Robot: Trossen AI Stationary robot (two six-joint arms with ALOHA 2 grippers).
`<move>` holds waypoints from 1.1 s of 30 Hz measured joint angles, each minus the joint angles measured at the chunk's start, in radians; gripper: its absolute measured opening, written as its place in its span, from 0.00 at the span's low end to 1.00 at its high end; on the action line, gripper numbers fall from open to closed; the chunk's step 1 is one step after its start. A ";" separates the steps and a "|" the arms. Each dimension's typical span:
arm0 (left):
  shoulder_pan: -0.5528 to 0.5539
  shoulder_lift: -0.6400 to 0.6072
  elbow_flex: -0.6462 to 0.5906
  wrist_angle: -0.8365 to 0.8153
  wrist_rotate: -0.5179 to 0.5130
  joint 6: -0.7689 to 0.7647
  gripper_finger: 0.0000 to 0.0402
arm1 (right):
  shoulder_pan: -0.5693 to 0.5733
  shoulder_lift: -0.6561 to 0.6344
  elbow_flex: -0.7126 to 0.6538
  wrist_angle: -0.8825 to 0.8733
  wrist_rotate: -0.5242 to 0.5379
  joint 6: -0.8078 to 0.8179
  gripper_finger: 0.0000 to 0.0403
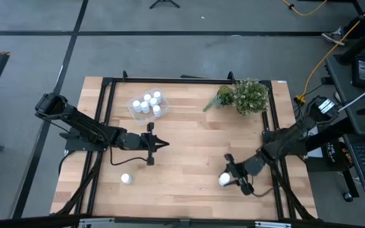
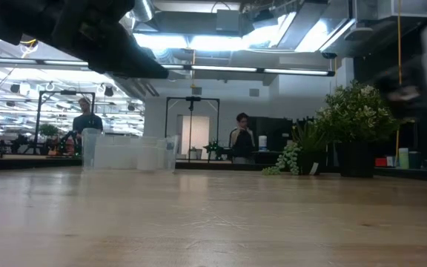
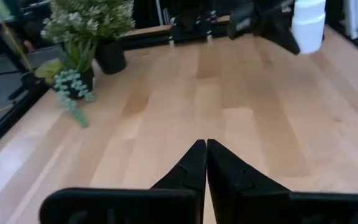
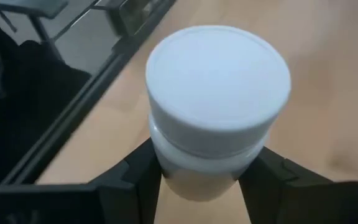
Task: Pick and place pill bottles into a basket
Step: Put the white medicine bottle into the transparent bin
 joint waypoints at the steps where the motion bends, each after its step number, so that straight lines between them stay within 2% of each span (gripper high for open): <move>1: 0.000 0.000 0.000 -0.006 -0.009 0.000 0.02 | -0.031 -0.018 0.000 -0.008 -0.016 -0.023 0.42; 8: 0.010 0.000 0.000 -0.006 -0.029 -0.081 0.09 | -0.276 -0.075 0.000 -0.011 -0.135 -0.202 0.41; 13: 0.038 0.004 0.000 -0.003 -0.060 -0.036 0.21 | -0.471 -0.075 0.028 -0.060 -0.285 -0.250 0.41; 16: 0.057 0.004 0.000 -0.003 -0.082 -0.010 0.29 | -0.553 -0.075 0.049 -0.070 -0.333 -0.284 0.41; 23: 0.087 0.004 0.000 -0.003 -0.082 0.032 0.45 | -0.642 -0.071 0.107 -0.124 -0.331 -0.335 0.41; 27: 0.095 0.004 0.000 -0.003 -0.086 0.068 0.48 | -0.671 -0.071 0.135 -0.138 -0.327 -0.338 0.41; 33: 0.099 0.005 0.000 0.010 -0.164 0.045 0.53 | -0.704 -0.070 0.185 -0.203 -0.294 -0.383 0.41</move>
